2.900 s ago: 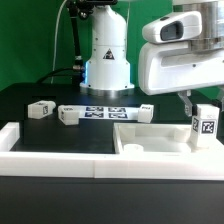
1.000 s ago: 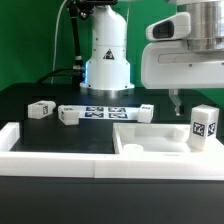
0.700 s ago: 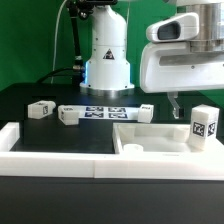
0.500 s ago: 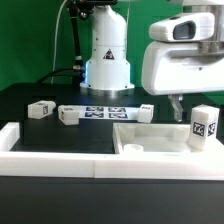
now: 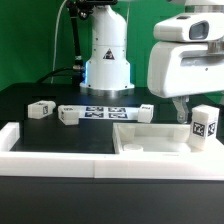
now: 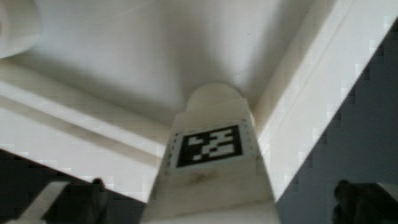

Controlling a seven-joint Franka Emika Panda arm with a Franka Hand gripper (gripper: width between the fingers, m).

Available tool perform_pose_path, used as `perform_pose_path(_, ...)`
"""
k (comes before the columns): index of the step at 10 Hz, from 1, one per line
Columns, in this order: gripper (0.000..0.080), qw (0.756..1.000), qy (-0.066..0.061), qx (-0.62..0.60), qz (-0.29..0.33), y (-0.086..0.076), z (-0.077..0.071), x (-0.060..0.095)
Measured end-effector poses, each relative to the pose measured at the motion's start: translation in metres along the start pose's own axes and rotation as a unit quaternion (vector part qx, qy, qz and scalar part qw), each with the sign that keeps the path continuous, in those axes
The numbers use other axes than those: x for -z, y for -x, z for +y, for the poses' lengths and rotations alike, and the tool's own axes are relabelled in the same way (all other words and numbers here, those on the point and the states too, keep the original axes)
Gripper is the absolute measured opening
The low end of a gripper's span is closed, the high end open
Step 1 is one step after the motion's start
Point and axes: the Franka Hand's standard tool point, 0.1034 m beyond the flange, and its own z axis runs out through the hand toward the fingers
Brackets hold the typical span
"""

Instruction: Assemble one leg

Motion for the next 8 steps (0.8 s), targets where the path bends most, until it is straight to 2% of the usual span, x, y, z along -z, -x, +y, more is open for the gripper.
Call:
perform_pose_path(1,0.0534,1.000,-0.001,-0.004,0.000,0.0000,-0.0001,0.0000)
perform_pose_path(2,0.0349,1.000,-0.001,-0.013,0.000,0.0000,-0.0003,-0.0001)
perform_pose_path(3,0.0290,1.000,-0.001,-0.012,0.000,0.0001,-0.0001,-0.0001)
perform_pose_path(4,0.0290,1.000,-0.002,-0.025,0.001,0.0000,-0.0005,-0.0002)
perform_pose_path(5,0.0290,0.996,-0.008,-0.092,0.004,-0.0002,-0.0013,-0.0009)
perform_pose_path(6,0.0290,0.992,-0.007,-0.127,0.009,-0.0016,-0.0016,-0.0009)
perform_pose_path(8,0.0290,0.971,-0.010,-0.238,0.022,-0.0017,-0.0012,-0.0016)
